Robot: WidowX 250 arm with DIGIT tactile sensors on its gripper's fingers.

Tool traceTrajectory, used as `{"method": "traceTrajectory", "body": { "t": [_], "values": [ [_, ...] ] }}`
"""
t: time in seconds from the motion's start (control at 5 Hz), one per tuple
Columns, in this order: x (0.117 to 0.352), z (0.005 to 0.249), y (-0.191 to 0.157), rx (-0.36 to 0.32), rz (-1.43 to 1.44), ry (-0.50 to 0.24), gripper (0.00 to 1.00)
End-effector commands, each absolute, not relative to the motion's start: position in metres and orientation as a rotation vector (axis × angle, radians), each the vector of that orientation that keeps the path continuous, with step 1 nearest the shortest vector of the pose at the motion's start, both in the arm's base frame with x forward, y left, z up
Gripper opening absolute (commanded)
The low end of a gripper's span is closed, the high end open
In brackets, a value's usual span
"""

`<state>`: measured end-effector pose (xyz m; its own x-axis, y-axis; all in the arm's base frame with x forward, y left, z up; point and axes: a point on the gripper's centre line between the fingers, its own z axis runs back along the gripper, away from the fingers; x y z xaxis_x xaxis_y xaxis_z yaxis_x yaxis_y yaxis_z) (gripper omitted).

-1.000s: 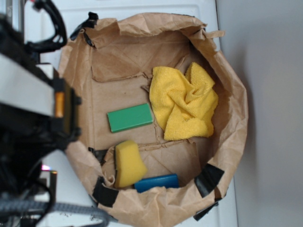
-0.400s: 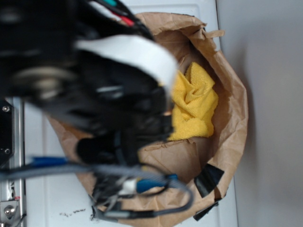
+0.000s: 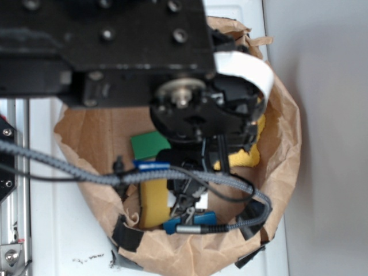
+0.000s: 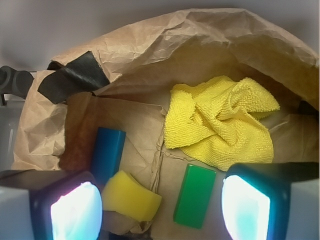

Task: Grab the green sponge.

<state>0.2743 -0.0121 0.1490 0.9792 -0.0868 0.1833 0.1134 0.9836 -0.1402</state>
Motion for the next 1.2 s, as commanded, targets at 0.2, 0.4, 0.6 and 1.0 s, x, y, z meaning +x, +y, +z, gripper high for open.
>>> {"method": "traceTrajectory", "body": {
  "t": [0.2, 0.4, 0.6, 1.0],
  "values": [
    [0.294, 0.134, -0.002, -0.15, -0.281, -0.194, 1.0],
    [0.301, 0.12, 0.002, -0.188, -0.452, -0.144, 1.0],
    [0.294, 0.106, -0.005, -0.211, -0.615, -0.119, 1.0],
    [0.257, 0.107, -0.015, -0.288, -0.774, -0.116, 1.0]
  ]
}}
